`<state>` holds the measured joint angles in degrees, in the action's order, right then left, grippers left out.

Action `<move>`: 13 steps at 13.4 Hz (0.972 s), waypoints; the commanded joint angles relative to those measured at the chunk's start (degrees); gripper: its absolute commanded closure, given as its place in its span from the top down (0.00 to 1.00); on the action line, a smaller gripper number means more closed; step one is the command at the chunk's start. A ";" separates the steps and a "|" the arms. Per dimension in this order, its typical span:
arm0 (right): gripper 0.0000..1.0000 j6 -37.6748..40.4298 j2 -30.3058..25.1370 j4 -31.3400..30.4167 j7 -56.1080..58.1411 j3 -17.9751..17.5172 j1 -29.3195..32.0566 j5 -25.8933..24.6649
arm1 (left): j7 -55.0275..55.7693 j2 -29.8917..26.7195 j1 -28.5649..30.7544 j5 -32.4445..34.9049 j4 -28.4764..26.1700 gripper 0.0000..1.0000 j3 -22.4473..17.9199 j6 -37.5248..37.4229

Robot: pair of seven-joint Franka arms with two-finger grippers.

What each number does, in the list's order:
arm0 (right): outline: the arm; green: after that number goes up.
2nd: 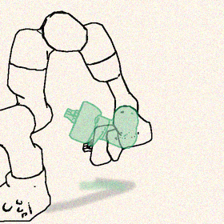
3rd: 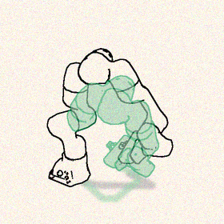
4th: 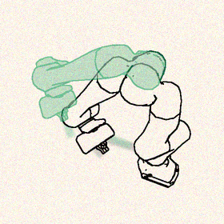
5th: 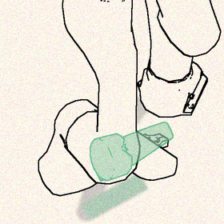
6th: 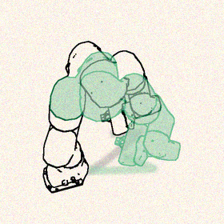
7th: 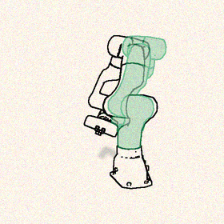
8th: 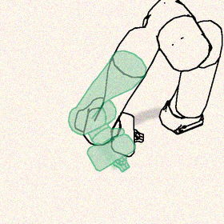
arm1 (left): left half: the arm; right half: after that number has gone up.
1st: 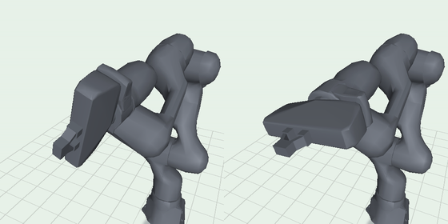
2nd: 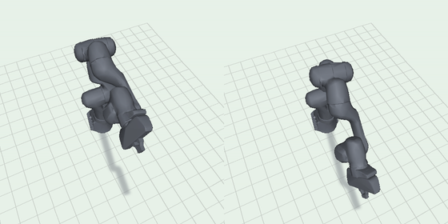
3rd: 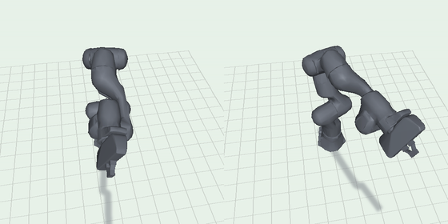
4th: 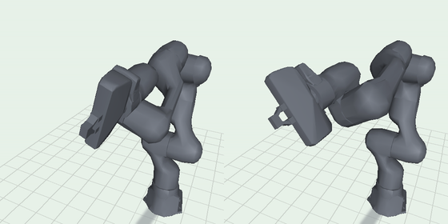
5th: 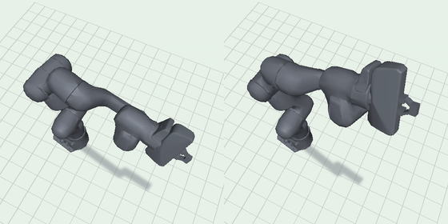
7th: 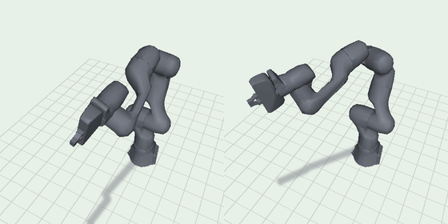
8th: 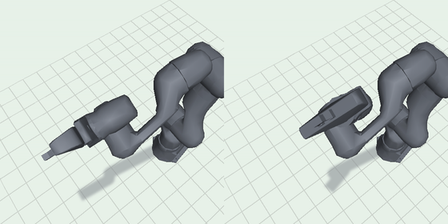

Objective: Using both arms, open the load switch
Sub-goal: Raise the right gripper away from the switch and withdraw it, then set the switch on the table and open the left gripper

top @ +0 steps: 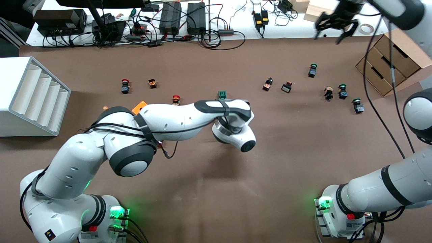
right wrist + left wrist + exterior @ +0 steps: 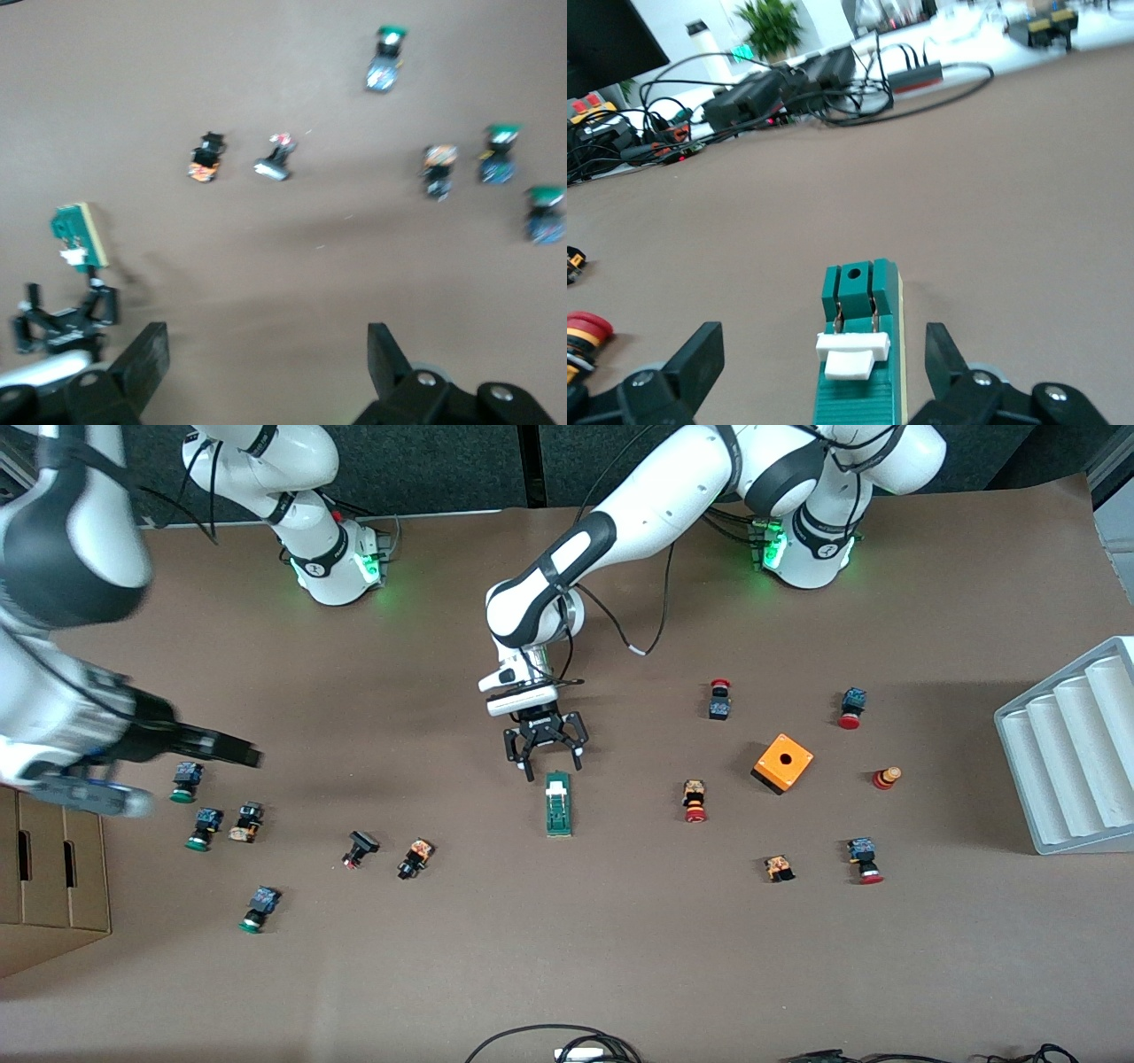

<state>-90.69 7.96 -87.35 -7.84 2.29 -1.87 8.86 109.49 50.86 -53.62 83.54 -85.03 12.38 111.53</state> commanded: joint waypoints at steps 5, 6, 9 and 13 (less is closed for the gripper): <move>1.00 -5.96 -6.99 -7.02 18.81 6.93 -0.59 -8.42 | -35.45 -4.27 3.87 -21.72 5.22 1.00 0.28 1.50; 1.00 -8.95 -7.34 -9.48 19.18 7.02 -0.59 -8.42 | -41.14 -5.06 5.18 -25.23 5.22 1.00 0.37 1.50; 1.00 -11.17 -8.14 -12.23 19.18 7.02 -0.50 -8.42 | -60.30 -8.74 7.55 -38.23 5.31 1.00 0.02 0.89; 1.00 -10.92 -7.26 -11.35 19.18 6.93 -0.41 -8.51 | -79.58 -13.75 15.28 -60.10 5.14 1.00 0.10 -0.60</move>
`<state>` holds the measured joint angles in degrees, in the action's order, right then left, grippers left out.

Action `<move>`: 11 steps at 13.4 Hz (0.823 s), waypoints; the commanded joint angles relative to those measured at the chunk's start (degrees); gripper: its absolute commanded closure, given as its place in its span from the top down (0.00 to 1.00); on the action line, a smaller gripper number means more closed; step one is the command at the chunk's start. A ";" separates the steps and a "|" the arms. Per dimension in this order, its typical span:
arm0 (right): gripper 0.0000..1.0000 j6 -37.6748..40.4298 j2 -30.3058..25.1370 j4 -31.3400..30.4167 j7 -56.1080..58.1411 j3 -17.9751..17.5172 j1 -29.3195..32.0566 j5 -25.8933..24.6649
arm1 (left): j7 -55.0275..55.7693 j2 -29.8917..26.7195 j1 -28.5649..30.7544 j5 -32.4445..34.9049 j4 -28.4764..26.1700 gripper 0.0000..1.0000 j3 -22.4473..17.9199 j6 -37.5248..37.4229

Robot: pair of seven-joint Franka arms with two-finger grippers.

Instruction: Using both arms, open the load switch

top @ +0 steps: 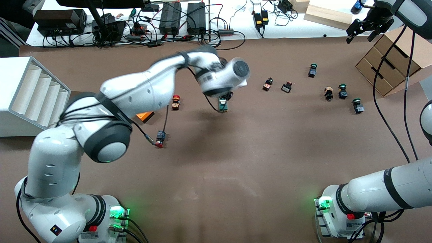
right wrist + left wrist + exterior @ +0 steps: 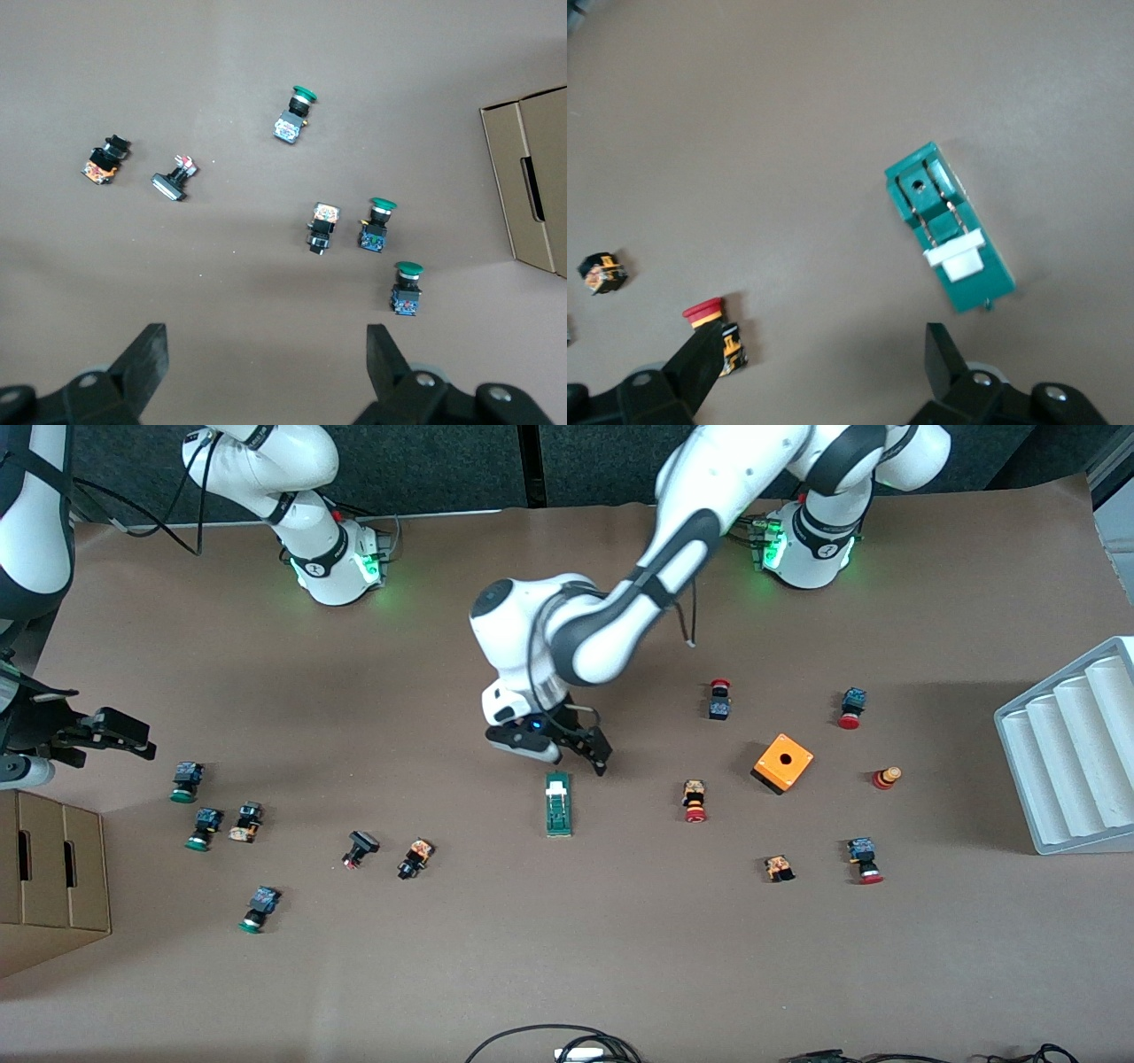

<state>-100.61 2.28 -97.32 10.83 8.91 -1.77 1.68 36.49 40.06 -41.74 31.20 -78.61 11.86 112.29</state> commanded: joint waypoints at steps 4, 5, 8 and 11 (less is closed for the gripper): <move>1.00 -1.26 -1.05 -0.24 0.25 0.32 0.01 -1.33 | -14.24 -7.97 11.65 -17.84 -1.29 1.00 0.62 -10.22; 1.00 -1.26 -0.88 -0.15 0.07 0.32 0.01 -1.33 | -14.95 -9.11 13.76 -18.02 -1.29 1.00 0.80 -12.07; 1.00 -1.08 -0.61 0.38 0.42 0.32 0.10 -1.33 | -20.29 -12.63 20.53 -20.73 -1.28 1.00 0.71 -15.86; 1.00 -1.34 -0.44 0.38 0.42 0.32 -0.16 -1.24 | -27.50 -16.50 28.18 -21.09 -1.28 1.00 0.62 -19.56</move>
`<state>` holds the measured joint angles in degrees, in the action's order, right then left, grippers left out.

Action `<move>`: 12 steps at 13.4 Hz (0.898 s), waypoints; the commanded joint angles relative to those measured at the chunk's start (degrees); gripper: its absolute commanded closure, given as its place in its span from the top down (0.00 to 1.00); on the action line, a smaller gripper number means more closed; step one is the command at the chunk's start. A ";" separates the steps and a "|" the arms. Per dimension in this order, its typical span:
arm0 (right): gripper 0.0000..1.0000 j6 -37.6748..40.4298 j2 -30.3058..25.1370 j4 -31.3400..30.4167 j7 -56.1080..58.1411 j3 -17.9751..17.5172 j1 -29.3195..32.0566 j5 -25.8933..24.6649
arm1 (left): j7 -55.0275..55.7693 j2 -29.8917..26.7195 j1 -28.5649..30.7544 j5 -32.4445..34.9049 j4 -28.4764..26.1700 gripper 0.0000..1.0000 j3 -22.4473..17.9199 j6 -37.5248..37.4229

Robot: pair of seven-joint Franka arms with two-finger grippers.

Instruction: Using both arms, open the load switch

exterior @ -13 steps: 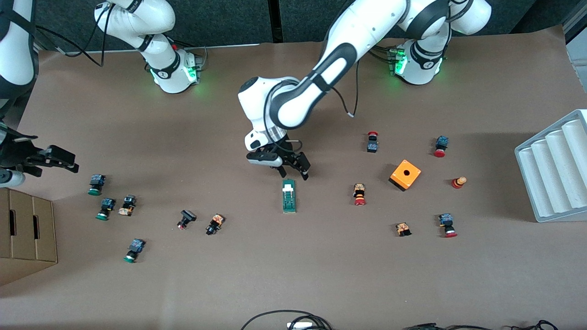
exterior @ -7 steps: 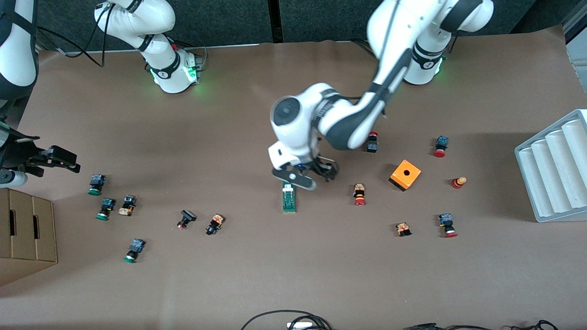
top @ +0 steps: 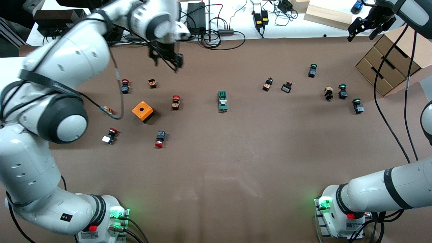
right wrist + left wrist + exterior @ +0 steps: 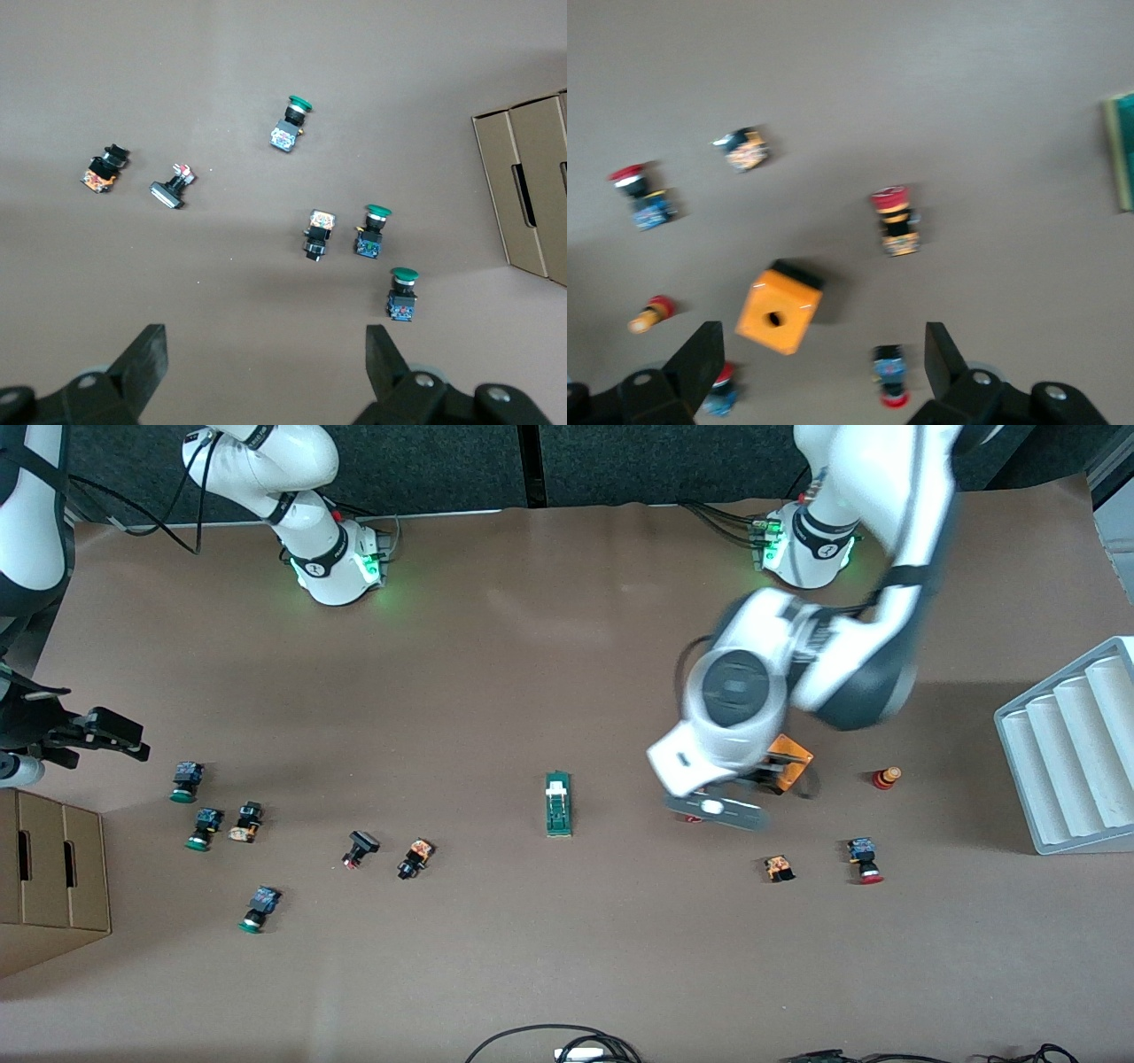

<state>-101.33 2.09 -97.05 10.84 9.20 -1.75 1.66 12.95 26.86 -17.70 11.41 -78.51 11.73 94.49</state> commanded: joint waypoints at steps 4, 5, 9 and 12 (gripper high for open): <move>1.00 -0.62 -0.24 0.11 0.41 -0.06 -0.54 -1.23 | -10.02 -9.26 11.61 -2.26 -3.56 1.00 0.48 -3.52; 1.00 -0.45 -0.24 0.11 0.33 -0.06 -0.54 -1.05 | -11.79 -12.33 13.98 -4.01 -6.27 1.00 0.40 -3.09; 1.00 -0.45 -0.24 0.11 0.32 -0.06 -0.36 -0.61 | -18.98 -23.50 15.15 -9.90 -18.50 1.00 -9.94 2.71; 1.00 -0.62 -0.24 0.11 0.24 -0.06 -0.45 -0.78 | -21.74 -26.41 14.45 -9.39 -19.83 1.00 -12.87 2.81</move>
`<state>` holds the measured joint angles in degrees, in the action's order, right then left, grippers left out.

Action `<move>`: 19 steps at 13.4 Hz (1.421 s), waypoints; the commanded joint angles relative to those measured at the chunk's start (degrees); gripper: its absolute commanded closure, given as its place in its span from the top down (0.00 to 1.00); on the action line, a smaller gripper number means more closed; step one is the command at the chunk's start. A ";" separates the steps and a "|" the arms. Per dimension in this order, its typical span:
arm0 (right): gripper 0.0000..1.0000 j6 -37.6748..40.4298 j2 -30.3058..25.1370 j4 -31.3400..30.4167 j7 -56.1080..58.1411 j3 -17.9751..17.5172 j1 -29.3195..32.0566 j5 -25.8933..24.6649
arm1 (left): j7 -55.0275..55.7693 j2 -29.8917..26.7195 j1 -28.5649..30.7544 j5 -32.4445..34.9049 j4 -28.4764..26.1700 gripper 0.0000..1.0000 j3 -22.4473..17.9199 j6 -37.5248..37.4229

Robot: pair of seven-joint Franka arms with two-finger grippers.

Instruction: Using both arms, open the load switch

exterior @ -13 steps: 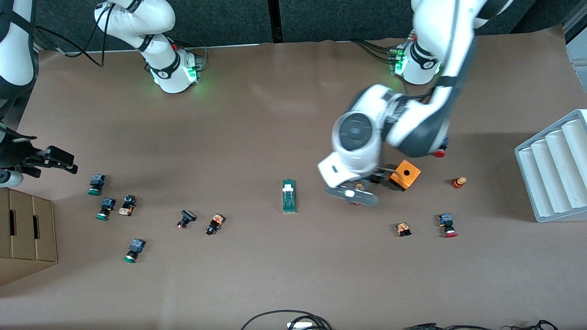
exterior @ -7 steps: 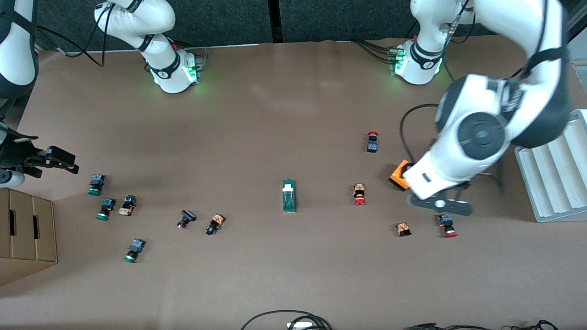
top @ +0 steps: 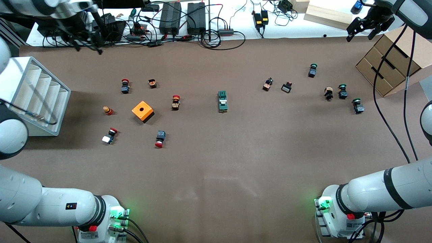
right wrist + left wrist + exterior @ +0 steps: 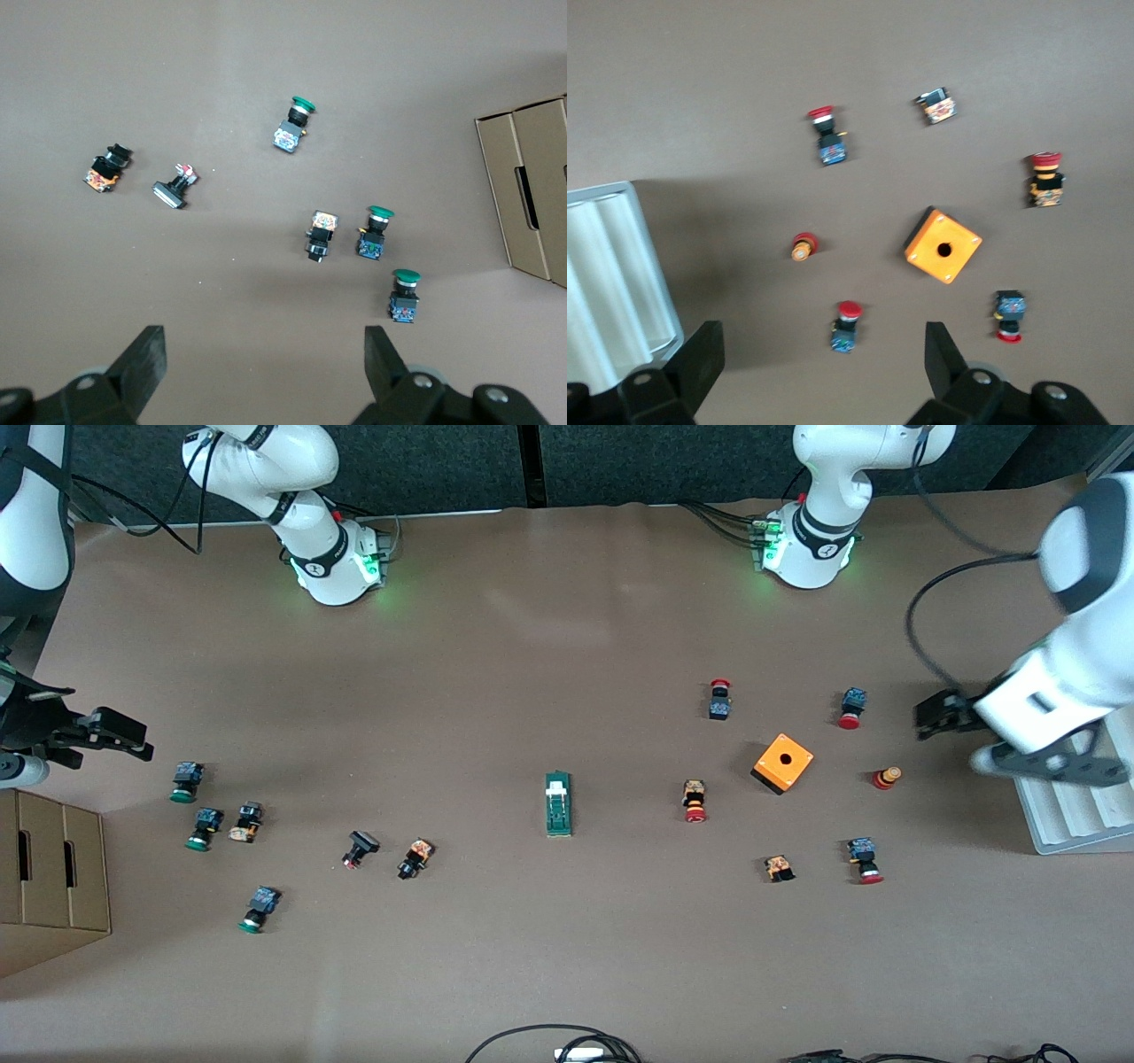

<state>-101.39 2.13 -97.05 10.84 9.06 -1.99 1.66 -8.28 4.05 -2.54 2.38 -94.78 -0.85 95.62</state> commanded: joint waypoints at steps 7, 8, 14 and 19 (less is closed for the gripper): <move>1.00 -0.65 -0.28 0.19 0.41 0.08 -0.29 -1.22 | -0.51 -3.61 -1.24 -0.27 -3.04 1.00 -1.70 0.36; 1.00 -0.65 -0.28 0.19 0.41 0.08 -0.29 -1.22 | -0.34 -3.52 -1.24 -0.27 -2.69 1.00 -1.61 0.27; 1.00 -0.65 -0.28 0.19 0.50 0.08 -0.29 -1.22 | 4.05 -2.91 -1.32 -0.18 -2.60 1.00 -1.52 -0.08; 1.00 -0.65 -0.28 0.19 0.50 0.08 -0.29 -1.14 | 6.87 -3.17 -1.50 -0.35 -2.42 1.00 -1.35 -1.31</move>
<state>-101.60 2.13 -97.05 10.90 9.01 -2.01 1.66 -2.66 1.39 -3.46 2.38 -97.22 -1.92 95.17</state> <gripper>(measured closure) 0.000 0.000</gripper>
